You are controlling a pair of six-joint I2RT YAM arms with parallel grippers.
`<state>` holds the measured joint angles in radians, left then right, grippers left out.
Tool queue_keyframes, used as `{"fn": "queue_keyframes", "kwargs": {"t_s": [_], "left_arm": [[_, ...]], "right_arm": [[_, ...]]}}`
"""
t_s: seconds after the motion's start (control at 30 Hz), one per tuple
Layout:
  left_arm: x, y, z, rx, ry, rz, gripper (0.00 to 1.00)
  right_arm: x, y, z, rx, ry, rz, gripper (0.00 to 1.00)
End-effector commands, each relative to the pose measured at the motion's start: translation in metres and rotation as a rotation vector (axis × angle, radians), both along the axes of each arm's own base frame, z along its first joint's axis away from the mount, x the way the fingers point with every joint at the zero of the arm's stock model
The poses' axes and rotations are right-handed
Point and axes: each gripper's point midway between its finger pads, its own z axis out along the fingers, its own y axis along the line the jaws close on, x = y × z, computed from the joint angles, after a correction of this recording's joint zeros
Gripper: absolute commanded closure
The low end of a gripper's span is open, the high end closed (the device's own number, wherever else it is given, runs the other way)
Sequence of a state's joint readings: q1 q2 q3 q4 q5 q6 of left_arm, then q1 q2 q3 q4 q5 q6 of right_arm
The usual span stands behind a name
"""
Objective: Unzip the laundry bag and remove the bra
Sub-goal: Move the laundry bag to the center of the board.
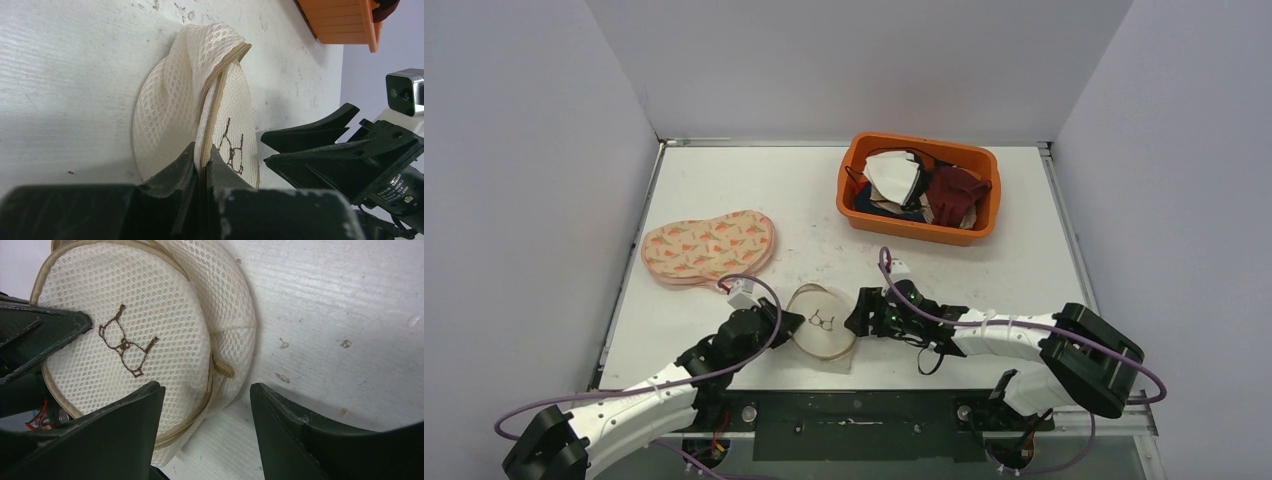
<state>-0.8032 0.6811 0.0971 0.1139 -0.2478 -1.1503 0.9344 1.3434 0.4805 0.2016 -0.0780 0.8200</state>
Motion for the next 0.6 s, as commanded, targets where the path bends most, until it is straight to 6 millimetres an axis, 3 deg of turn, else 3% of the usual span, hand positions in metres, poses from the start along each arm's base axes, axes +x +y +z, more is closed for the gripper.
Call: {"fn": "queue_keyframes", "kwargs": {"t_s": [0.0, 0.33, 0.57], "left_arm": [[0.004, 0.005, 0.002, -0.008, -0.018, 0.034, 1.0], [0.003, 0.002, 0.008, -0.047, -0.037, 0.023, 1.0], [0.002, -0.003, 0.012, -0.072, -0.043, 0.0, 1.0]], "right_arm": [[0.011, 0.023, 0.02, 0.114, -0.035, 0.015, 0.37], [0.009, 0.033, 0.004, 0.107, 0.005, 0.047, 0.41], [0.007, 0.041, -0.002, 0.1, 0.017, 0.067, 0.62]]}}
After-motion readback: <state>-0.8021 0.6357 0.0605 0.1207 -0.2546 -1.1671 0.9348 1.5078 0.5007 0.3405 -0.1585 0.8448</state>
